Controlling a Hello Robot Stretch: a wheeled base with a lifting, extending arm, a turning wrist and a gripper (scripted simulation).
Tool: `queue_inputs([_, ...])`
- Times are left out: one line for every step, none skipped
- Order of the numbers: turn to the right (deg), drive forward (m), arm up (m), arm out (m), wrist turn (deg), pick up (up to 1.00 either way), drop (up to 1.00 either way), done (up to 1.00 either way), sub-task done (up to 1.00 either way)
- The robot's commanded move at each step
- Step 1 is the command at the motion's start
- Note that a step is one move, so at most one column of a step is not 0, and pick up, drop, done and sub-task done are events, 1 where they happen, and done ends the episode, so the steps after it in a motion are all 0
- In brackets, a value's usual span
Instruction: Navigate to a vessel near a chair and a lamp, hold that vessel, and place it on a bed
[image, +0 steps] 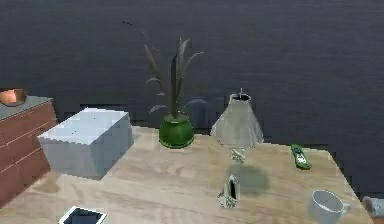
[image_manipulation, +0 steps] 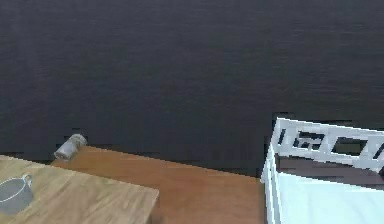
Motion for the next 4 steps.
queue_inputs([-42.0,0.00,0.00,0.00,0.0,0.00,0.00,0.00,0.00])
queue_inputs([0.0,0.00,0.50,0.00,0.0,0.00,0.00,0.00,0.00])
queue_inputs([0.0,0.00,0.34,0.00,0.0,0.00,0.00,0.00,0.00])
queue_inputs([0.0,0.00,0.00,0.42,0.0,0.00,0.00,0.00,0.00])
